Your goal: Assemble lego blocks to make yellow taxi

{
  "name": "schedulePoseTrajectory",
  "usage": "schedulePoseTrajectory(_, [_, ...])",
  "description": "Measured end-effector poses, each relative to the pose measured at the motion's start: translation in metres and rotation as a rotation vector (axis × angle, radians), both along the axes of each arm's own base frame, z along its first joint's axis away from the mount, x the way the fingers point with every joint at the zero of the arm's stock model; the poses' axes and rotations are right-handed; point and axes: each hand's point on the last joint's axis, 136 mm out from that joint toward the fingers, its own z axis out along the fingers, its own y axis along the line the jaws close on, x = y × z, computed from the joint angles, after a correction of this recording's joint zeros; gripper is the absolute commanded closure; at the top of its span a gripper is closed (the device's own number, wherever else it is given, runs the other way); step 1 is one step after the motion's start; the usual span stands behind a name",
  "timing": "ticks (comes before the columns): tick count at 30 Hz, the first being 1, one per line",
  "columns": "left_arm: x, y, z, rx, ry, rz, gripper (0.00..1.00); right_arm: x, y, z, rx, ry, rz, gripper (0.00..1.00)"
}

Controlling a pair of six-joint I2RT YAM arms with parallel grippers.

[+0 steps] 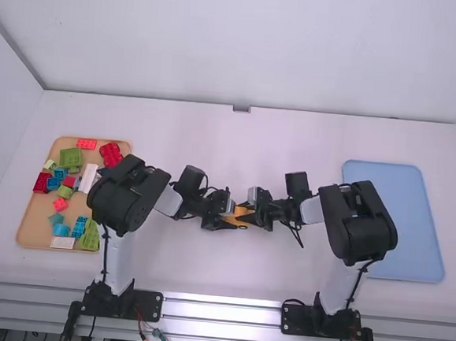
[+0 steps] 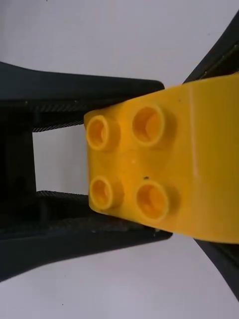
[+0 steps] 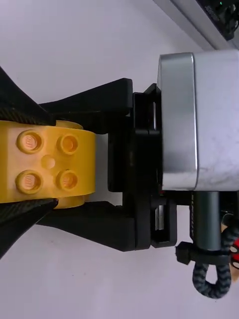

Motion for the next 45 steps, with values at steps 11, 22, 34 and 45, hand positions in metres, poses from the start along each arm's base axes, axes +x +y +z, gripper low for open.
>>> schedulePoseTrajectory(11, [0.0001, 0.0004, 0.0, 0.0, 0.001, 0.0, 0.75, -0.0008, 0.002, -0.0025, -0.045, -0.017, -0.011, 1.0])
schedulePoseTrajectory(22, [0.0003, 0.0006, 0.0001, -0.001, 0.005, 0.003, 0.76, -0.0051, -0.0023, -0.009, -0.067, -0.058, -0.015, 1.0])
schedulePoseTrajectory(34, [-0.0019, -0.0029, 0.0005, -0.001, 0.014, -0.003, 0.77, -0.0073, -0.0062, -0.0078, -0.04, -0.066, -0.029, 0.98])
schedulePoseTrajectory(45, [-0.0021, -0.0029, 0.0005, -0.002, 0.018, -0.002, 0.77, -0.0054, -0.0053, -0.0063, -0.038, -0.045, -0.032, 0.79])
